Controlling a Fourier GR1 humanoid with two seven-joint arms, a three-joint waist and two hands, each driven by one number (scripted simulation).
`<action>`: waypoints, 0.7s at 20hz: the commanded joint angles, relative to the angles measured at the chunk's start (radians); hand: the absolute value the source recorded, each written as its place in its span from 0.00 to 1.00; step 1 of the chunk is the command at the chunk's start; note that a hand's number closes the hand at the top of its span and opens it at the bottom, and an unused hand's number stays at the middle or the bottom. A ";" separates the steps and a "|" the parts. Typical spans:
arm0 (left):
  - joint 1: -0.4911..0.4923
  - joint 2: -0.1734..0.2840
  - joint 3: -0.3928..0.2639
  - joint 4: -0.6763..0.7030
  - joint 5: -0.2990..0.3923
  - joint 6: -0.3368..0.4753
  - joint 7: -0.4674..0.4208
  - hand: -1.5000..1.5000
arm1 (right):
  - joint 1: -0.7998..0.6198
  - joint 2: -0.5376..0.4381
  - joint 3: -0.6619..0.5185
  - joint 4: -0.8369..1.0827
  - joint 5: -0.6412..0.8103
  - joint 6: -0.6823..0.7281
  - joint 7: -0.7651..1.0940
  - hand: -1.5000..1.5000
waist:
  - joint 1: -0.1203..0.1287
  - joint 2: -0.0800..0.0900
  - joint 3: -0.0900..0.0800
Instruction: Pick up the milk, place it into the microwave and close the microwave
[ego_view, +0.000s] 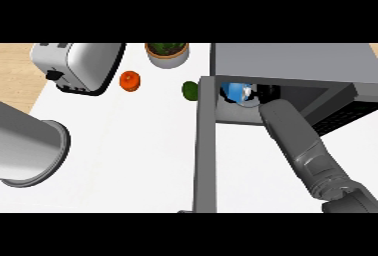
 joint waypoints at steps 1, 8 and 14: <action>-0.008 -0.025 -0.024 -0.011 -0.036 0.009 -0.008 0.00 | -0.069 0.014 -0.015 0.052 0.011 -0.164 0.067 1.00 | 0.026 0.013 0.001; -0.052 0.020 0.006 0.033 -0.019 -0.007 -0.003 0.00 | -0.037 -0.021 -0.075 0.060 -0.027 -0.185 0.041 1.00 | 0.033 0.023 0.003; -0.075 0.016 -0.017 0.041 -0.038 -0.005 0.007 0.00 | -0.034 -0.082 -0.088 0.082 -0.028 -0.165 0.053 1.00 | 0.053 0.037 0.005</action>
